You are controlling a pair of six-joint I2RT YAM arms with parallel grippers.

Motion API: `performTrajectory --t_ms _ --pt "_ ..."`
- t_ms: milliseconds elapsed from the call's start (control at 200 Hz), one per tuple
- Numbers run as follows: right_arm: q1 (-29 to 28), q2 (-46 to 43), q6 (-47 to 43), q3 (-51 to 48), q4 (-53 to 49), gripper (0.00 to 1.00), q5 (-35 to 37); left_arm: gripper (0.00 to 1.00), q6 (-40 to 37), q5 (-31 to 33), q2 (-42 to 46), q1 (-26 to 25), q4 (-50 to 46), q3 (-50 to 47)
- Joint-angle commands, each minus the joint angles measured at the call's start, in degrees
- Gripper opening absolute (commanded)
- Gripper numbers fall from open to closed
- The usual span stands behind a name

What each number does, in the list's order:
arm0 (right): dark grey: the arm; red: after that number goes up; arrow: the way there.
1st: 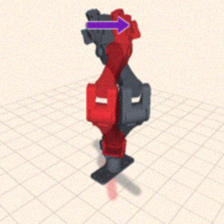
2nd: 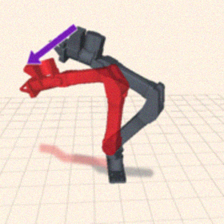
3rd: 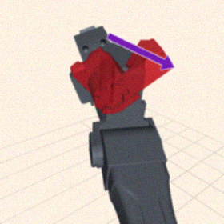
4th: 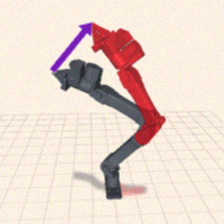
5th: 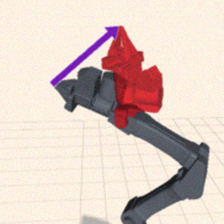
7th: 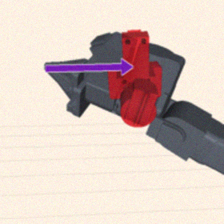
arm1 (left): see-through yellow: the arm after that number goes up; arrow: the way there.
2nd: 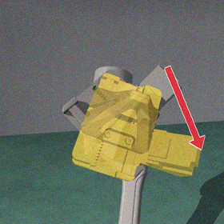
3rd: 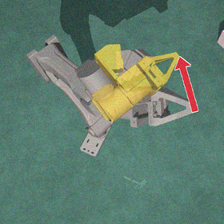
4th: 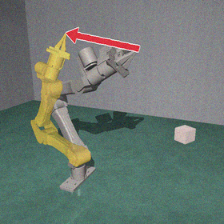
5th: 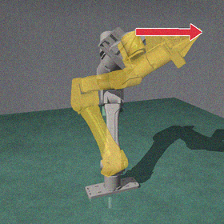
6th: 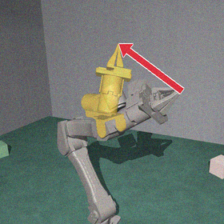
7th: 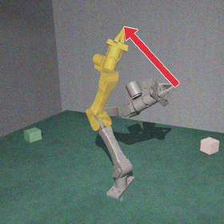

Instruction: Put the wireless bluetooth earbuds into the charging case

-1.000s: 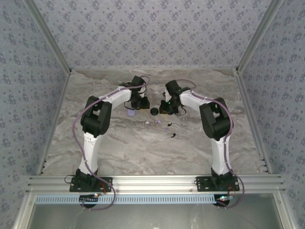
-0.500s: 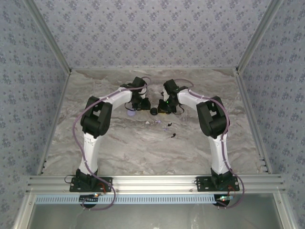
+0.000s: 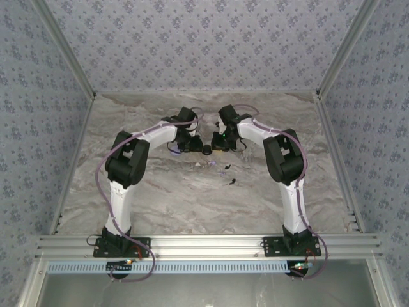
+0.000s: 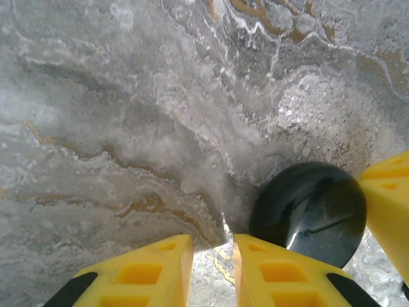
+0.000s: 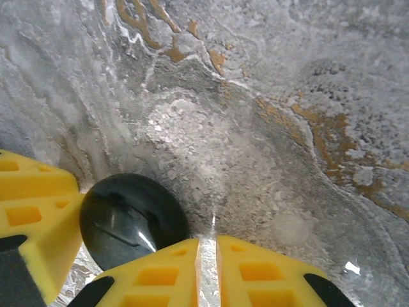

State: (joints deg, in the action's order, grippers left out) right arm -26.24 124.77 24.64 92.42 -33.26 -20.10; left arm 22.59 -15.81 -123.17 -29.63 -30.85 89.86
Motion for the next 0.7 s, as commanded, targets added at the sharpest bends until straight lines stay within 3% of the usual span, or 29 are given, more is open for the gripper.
performTrajectory --t_ms 0,150,365,695 --pt "-0.1 -0.4 0.4 0.6 -2.7 0.17 2.3 0.25 0.5 1.6 2.4 -0.7 -4.2 -1.5" --pt "0.7 -3.6 0.3 -1.5 -2.0 0.20 2.7 0.26 1.6 2.1 6.4 0.4 -2.4 -4.0" --pt "2.2 -7.4 0.6 -5.2 1.9 0.23 -0.7 0.34 4.9 -5.4 11.8 4.1 5.1 -9.8" --pt "3.1 -6.7 3.2 -7.2 8.2 0.35 -9.2 0.48 8.5 -13.4 9.4 5.6 11.3 -10.6"
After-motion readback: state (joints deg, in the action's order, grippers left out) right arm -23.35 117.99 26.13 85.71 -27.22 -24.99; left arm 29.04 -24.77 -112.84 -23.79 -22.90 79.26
